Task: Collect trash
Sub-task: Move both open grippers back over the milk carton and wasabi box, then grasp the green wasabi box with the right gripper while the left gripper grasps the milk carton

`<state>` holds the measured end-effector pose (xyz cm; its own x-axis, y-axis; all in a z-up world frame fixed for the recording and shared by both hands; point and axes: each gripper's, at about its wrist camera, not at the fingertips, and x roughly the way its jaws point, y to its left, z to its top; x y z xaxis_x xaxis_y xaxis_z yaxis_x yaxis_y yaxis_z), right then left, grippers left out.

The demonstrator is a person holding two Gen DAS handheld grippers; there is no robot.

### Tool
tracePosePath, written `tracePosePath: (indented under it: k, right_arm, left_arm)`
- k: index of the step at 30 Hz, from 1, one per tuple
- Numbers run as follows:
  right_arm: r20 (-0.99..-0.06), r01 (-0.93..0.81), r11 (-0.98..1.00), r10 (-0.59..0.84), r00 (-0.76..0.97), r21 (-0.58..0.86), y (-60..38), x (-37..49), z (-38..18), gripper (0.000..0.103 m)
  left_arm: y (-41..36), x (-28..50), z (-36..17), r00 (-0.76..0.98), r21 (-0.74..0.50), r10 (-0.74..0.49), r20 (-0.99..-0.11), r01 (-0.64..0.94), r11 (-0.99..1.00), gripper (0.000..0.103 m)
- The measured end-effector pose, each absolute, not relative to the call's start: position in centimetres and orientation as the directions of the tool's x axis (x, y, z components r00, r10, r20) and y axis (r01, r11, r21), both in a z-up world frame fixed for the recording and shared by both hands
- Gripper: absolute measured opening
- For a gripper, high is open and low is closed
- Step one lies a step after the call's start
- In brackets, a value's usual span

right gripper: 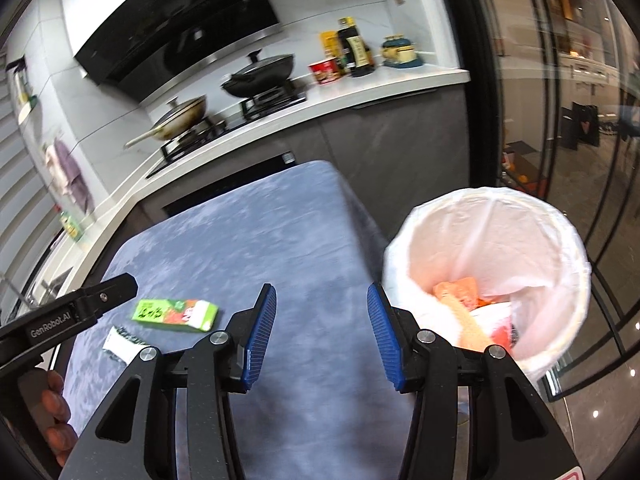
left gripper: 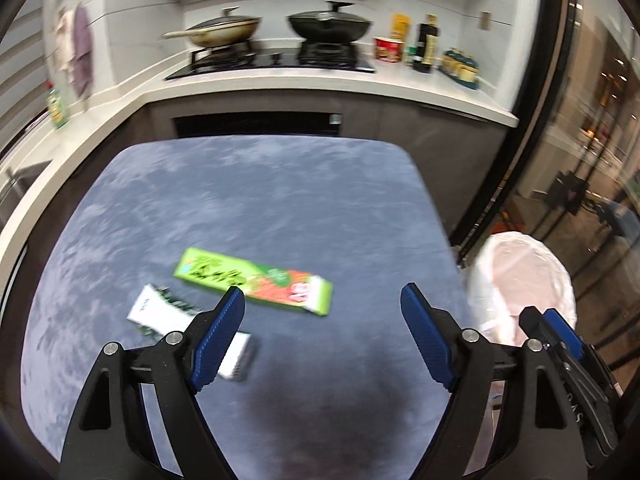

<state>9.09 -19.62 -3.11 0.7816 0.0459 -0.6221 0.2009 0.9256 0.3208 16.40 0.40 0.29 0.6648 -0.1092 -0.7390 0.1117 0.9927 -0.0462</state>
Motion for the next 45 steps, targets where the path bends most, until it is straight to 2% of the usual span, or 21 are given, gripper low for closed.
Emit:
tracePosePath:
  k: [13, 21, 35, 45]
  right_arm:
    - [-0.647, 0.096, 0.948, 0.131, 0.751, 0.304, -13.4, 11.6, -4.2, 0.047]
    - [-0.66, 0.072, 0.952, 0.152, 0.735, 0.299, -12.3, 12.9, -4.8, 0.047]
    - [-0.681, 0.014, 0.955, 0.2, 0.704, 0.295, -9.7, 15.6, -5.9, 0.047]
    - [-0.698, -0.077, 0.952, 0.27, 0.663, 0.295, -4.9, 18.8, -7.1, 0.047]
  left_arm:
    - [6.5, 17.9, -2.7, 0.609, -0.02, 0.06, -0.791, -0.123, 0.992, 0.076]
    - [8.1, 19.8, -6.3, 0.519, -0.04, 0.108, -0.848, -0.266, 0.963, 0.076]
    - [10.5, 19.2, -8.9, 0.452, 0.011, 0.166, -0.876, -0.327, 0.945, 0.079]
    - [17.0, 17.2, -10.1, 0.401, 0.023, 0.169, -0.9, -0.344, 0.939, 0.077]
